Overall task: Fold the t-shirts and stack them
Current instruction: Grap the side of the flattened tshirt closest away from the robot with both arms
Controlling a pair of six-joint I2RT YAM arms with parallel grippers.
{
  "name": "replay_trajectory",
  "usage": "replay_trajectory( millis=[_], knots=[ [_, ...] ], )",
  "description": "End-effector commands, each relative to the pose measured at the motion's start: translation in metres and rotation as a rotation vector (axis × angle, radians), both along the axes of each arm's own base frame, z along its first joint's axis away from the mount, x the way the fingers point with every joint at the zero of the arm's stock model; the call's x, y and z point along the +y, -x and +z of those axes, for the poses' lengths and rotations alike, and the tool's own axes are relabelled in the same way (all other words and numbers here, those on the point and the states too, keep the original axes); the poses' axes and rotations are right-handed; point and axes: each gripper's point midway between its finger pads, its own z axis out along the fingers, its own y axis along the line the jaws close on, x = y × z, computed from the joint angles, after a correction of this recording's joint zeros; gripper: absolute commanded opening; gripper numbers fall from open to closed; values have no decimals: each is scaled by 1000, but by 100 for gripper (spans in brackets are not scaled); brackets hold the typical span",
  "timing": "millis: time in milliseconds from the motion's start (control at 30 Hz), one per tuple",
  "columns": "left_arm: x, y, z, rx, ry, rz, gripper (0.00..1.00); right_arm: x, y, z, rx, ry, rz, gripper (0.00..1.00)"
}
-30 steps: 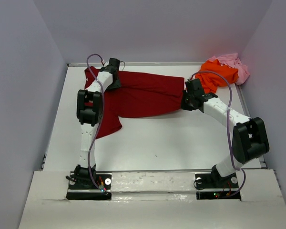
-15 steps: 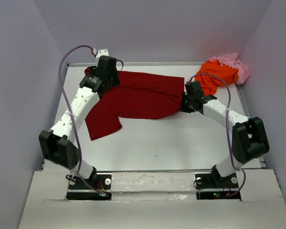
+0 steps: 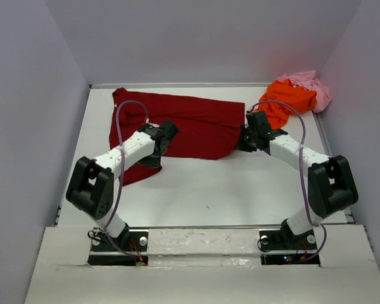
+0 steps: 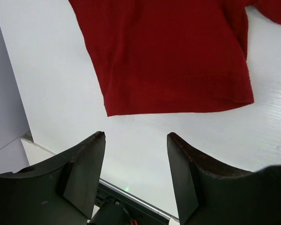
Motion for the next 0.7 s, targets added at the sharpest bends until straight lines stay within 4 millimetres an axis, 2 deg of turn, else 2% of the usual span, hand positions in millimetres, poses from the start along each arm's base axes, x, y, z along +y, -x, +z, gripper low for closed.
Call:
replay_trajectory(
  millis=[0, 167, 233, 267, 333, 367, 433, 467, 500, 533, 567, 633, 667],
  knots=[
    [18, 6, 0, -1, -94, 54, 67, 7, -8, 23, -85, -56, 10, 0],
    [30, 6, -14, 37, -149, 101, 68, 11, -4, 17, -73, -75, 22, 0],
    [36, 3, -30, 51, -145, 118, 69, 10, -2, 17, -72, -76, 23, 0],
    [34, 3, -45, 70, -115, 116, 69, 10, -2, 17, -74, -76, 27, 0],
    [29, -7, -44, 44, -77, 125, 69, 10, -1, 18, -77, -73, 28, 0],
    [15, -11, -39, 14, 33, 125, 69, 9, -1, 19, -79, -72, 28, 0],
    [6, -21, -36, -32, 198, 144, 69, 8, 0, 19, -82, -69, 23, 0],
    [-9, -34, -24, -106, 347, 146, 69, 8, 0, 18, -79, -69, 20, 0],
    [-6, -38, -20, -140, 396, 170, 69, 8, -1, 17, -78, -67, 18, 0],
    [10, -38, -22, -169, 428, 245, 69, 8, -1, 16, -74, -67, 19, 0],
    [10, -45, -8, -241, 498, 261, 69, 8, 0, 14, -70, -66, 19, 0],
    [28, -44, -8, -291, 532, 334, 68, 8, 0, 13, -68, -65, 19, 0],
    [32, -47, 3, -349, 564, 365, 68, 8, 1, 12, -65, -65, 18, 0]
  ],
)
